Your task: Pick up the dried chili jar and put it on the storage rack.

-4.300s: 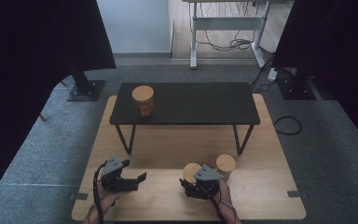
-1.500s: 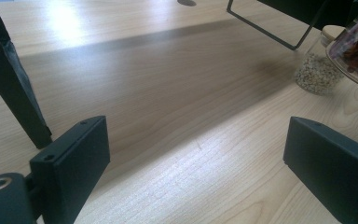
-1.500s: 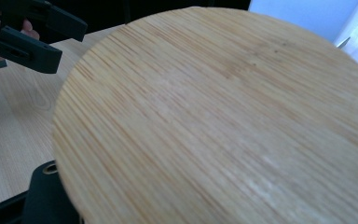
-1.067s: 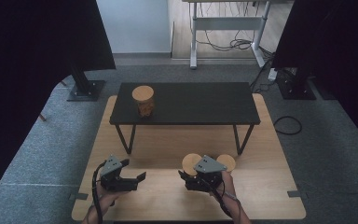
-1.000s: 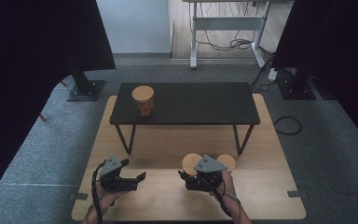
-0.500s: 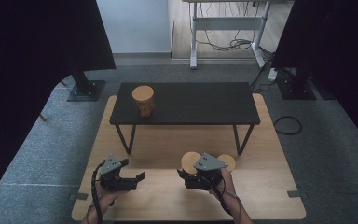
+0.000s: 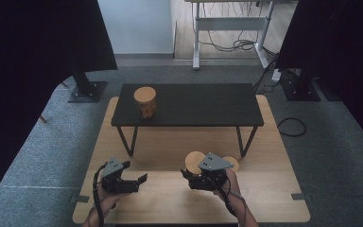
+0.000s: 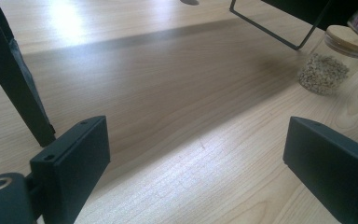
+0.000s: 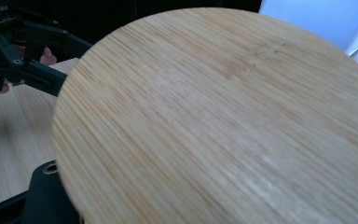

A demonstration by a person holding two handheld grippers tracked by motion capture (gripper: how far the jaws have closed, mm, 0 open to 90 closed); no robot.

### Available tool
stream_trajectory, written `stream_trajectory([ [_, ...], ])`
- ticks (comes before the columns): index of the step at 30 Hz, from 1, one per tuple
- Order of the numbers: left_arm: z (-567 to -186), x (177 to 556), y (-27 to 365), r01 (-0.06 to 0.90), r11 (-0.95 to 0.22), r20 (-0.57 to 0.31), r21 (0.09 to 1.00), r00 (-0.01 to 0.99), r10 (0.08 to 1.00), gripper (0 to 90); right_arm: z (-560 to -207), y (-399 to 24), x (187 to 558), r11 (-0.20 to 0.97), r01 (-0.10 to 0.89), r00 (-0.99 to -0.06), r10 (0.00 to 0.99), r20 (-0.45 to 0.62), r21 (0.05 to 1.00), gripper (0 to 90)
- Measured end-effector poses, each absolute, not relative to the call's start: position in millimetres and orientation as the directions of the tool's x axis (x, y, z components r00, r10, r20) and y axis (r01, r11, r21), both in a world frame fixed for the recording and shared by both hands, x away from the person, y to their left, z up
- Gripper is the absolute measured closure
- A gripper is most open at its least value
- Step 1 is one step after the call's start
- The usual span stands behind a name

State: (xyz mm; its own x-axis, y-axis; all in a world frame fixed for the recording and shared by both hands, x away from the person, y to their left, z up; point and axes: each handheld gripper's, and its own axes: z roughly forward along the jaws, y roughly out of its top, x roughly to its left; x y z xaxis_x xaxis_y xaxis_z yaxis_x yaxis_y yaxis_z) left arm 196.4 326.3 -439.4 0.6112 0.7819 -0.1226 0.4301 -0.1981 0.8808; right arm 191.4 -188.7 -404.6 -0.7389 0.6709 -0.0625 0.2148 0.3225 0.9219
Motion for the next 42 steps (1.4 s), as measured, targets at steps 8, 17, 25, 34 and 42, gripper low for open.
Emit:
stream_trajectory([
  [8, -439.2, 195.9, 325.8, 0.428, -0.199, -0.121, 0.882, 0.612, 0.782, 6.5, -397.9, -188.5, 192.2, 0.328, 0.206, -0.747, 0.661, -0.069, 0.922, 25.0],
  [17, -438.7, 195.4, 326.5, 0.427, -0.195, -0.123, 0.883, 0.611, 0.782, 6.6, -389.4, -186.5, 198.2, 0.338, 0.198, -0.756, 0.650, -0.076, 0.920, 25.0],
  [25, -438.8, 195.5, 326.7, 0.427, -0.196, -0.122, 0.883, 0.611, 0.782, 6.6, -384.4, -186.7, 200.3, 0.339, 0.192, -0.756, 0.649, -0.081, 0.921, 25.0],
  [34, -439.3, 196.0, 326.4, 0.429, -0.199, -0.121, 0.881, 0.611, 0.783, 6.6, -383.2, -188.6, 202.8, 0.327, 0.192, -0.760, 0.646, -0.071, 0.925, 25.0],
  [42, -439.1, 195.9, 325.5, 0.428, -0.200, -0.119, 0.881, 0.612, 0.782, 6.6, -380.2, -189.6, 203.7, 0.331, 0.189, -0.763, 0.642, -0.074, 0.925, 25.0],
])
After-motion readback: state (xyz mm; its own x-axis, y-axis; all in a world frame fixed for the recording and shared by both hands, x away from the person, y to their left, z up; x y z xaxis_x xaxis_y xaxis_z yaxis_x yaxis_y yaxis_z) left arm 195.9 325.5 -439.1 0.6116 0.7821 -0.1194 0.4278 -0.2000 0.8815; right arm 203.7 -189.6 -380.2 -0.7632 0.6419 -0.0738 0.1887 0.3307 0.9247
